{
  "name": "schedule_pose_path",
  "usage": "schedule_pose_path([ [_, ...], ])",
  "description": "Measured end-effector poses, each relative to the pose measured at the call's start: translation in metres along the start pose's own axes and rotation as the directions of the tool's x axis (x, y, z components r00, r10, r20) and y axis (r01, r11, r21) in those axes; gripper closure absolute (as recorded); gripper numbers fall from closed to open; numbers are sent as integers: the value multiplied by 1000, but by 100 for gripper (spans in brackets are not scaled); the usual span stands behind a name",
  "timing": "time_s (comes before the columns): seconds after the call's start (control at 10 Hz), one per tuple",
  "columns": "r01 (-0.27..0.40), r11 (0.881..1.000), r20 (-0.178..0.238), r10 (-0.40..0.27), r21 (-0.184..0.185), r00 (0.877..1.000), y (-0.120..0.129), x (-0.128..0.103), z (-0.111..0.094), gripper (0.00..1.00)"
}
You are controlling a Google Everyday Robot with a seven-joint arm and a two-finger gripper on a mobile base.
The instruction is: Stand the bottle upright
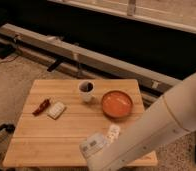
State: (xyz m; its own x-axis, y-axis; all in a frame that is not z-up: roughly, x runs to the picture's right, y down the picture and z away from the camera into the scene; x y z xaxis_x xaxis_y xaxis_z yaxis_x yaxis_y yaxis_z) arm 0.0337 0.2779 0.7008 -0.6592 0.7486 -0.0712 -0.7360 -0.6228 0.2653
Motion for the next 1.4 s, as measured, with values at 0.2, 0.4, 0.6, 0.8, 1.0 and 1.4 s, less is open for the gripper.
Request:
schedule_pose_path([
  [0.2, 45, 999, 28, -45, 16, 999, -1, 5, 4, 38],
  [0.4, 54, 997, 62, -57, 45, 996, -5, 2, 9, 38],
  [0.6, 41, 996, 83, -47, 77, 995, -13, -6, 16, 38],
  [0.8, 44, 994, 96, -53, 101, 994, -19, -10, 22, 38],
  [1.0, 59, 992, 96, -71, 115, 993, -23, -8, 26, 38],
  [1.4, 86, 991, 89, -96, 101, 991, -22, 4, 32, 38],
])
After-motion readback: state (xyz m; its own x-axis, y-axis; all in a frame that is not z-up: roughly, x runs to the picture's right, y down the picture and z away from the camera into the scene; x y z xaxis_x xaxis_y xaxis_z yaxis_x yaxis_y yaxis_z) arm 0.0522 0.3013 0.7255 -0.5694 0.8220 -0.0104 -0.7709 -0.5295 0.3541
